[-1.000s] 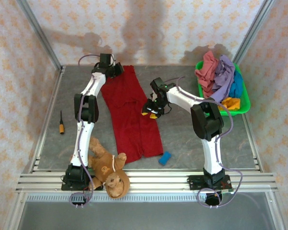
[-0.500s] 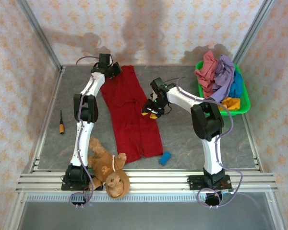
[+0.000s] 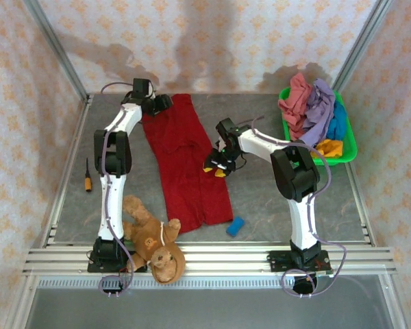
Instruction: Fold and stack the t-shirts
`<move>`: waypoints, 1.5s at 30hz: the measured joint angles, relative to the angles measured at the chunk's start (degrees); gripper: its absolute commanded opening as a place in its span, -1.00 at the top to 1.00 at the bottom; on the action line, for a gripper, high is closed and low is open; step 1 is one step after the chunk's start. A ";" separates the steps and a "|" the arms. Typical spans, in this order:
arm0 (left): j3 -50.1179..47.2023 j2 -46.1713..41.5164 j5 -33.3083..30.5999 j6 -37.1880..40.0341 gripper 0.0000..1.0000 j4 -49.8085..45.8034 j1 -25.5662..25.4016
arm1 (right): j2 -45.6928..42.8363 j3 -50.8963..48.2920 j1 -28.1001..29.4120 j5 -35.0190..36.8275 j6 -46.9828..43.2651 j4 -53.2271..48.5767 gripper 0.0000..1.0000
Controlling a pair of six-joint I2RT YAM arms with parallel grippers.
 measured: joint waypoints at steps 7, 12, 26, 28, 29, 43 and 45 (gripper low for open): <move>-10.32 -12.28 -0.02 1.38 -0.17 -0.48 -0.39 | -1.27 -3.80 -0.11 -1.46 0.20 3.52 0.06; -11.13 -10.58 0.02 1.38 -0.18 -2.54 -2.05 | -2.19 -5.40 -0.11 -1.44 0.63 5.44 0.06; -1.68 0.96 -0.11 -0.13 -0.19 -7.30 -4.52 | -3.32 -7.80 -0.09 -2.29 2.21 8.17 0.06; 1.03 2.32 0.26 -0.81 -0.19 -7.37 -4.81 | -3.54 -8.26 -0.07 -2.71 2.43 8.44 0.06; 2.58 3.19 0.35 -1.14 -0.19 -7.30 -5.05 | -3.65 -8.48 0.02 -2.84 2.58 8.55 0.06; 17.62 12.70 4.48 -7.56 -0.20 -6.97 -8.66 | -4.28 -9.66 3.30 -3.37 4.50 9.01 0.05; 17.64 12.81 5.38 -7.98 -0.19 -6.19 -8.74 | -4.28 -9.55 3.30 -3.15 4.44 8.83 0.05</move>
